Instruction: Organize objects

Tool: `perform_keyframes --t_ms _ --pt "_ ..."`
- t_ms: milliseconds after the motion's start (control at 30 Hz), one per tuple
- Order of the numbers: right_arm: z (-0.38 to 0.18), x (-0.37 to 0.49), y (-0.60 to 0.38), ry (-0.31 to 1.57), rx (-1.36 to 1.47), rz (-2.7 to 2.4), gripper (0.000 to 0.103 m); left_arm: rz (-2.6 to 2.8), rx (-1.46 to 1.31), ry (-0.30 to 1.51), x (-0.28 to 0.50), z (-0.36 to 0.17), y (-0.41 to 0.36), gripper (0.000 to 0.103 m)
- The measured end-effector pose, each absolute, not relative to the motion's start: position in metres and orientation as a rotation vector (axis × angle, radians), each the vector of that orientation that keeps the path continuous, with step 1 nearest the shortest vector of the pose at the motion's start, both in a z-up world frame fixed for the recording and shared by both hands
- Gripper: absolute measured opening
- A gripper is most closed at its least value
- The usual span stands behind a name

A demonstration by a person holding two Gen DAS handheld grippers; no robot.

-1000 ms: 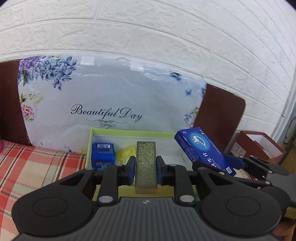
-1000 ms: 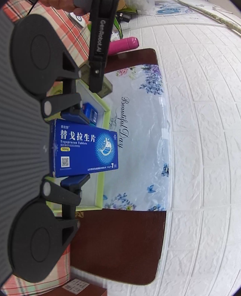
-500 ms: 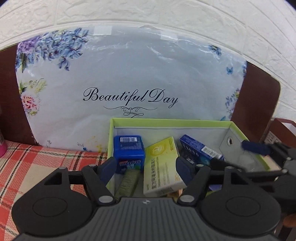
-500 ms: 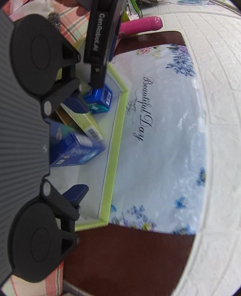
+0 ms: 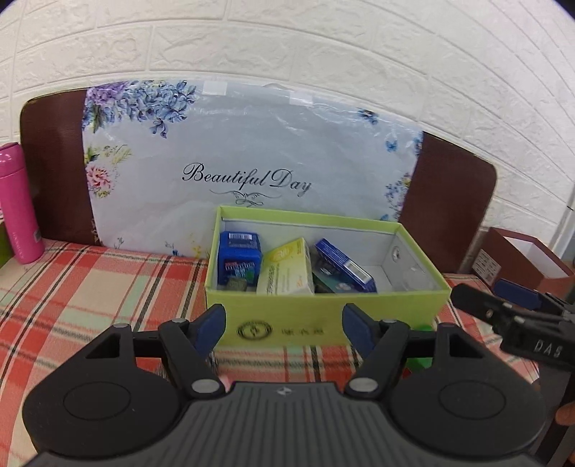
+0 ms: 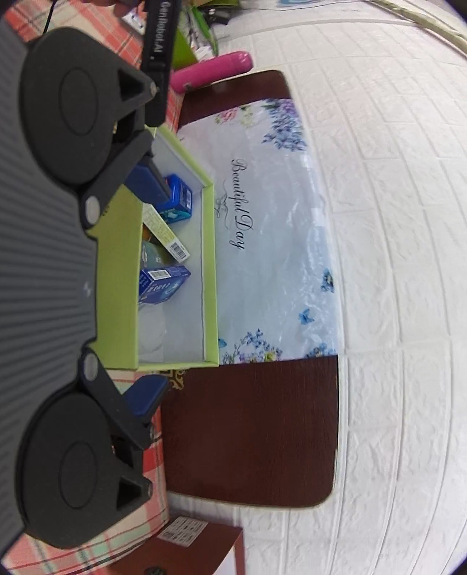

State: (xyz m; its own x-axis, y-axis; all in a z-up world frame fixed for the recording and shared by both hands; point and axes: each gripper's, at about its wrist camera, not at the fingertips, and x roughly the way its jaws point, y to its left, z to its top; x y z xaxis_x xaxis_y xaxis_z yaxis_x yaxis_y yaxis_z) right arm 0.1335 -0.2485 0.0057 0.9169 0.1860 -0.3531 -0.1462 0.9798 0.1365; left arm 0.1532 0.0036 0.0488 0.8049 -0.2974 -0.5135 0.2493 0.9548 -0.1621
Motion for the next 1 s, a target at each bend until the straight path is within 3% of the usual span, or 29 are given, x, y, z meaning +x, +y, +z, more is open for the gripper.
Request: perform_keyframes --t_ms 533,1000 --pt "-0.063 0.031 -0.267 0.54 0.085 0.072 0.103 -0.273 -0.182 0.745 0.066 -0.018 0.018 0.075" --pt "-0.086 0.099 -0.261 0.631 0.06 0.1 0.062 -0.31 -0.15 0.734 0.067 -0.016 0.019 0.075"
